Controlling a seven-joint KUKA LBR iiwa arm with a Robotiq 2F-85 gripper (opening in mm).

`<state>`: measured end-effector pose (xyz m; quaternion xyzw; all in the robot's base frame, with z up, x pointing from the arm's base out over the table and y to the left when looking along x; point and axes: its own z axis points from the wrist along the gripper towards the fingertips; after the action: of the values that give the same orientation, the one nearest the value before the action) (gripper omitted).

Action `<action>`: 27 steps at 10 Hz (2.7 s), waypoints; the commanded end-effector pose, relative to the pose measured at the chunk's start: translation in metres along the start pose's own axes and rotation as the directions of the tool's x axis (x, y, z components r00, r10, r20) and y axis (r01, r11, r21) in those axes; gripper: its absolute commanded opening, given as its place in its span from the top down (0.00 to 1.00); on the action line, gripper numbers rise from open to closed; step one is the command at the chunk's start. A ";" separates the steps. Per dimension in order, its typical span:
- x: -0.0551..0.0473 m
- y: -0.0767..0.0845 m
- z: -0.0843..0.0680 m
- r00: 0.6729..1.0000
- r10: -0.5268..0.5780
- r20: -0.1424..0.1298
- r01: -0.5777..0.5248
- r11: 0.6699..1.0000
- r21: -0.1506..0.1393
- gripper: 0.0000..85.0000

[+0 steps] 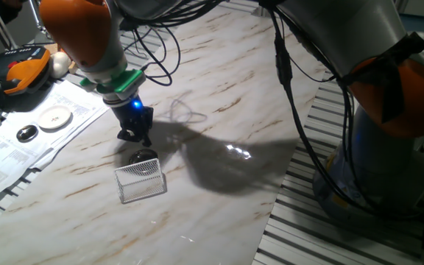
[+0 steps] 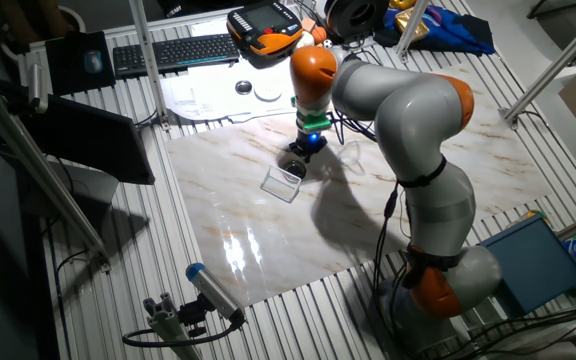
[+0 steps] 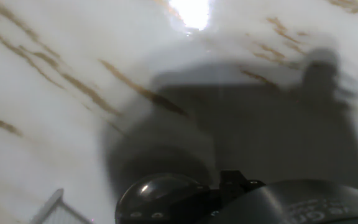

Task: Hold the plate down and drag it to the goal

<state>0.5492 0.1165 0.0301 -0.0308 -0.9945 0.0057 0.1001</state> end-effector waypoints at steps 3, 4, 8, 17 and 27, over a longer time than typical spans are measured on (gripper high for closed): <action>0.008 0.011 0.002 1.000 0.021 -0.001 -0.021 1.000 -0.009 1.00; 0.009 0.015 0.002 1.000 0.028 -0.001 -0.028 1.000 -0.011 1.00; 0.016 0.030 0.003 0.999 0.055 -0.002 -0.055 0.998 -0.015 1.00; 0.029 0.059 0.005 0.995 0.104 -0.006 -0.104 0.994 -0.027 1.00; 0.023 0.072 0.004 0.992 0.129 -0.010 -0.129 0.991 -0.036 1.00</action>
<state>0.5301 0.1898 0.0294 -0.0970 -0.9900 -0.0061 0.1025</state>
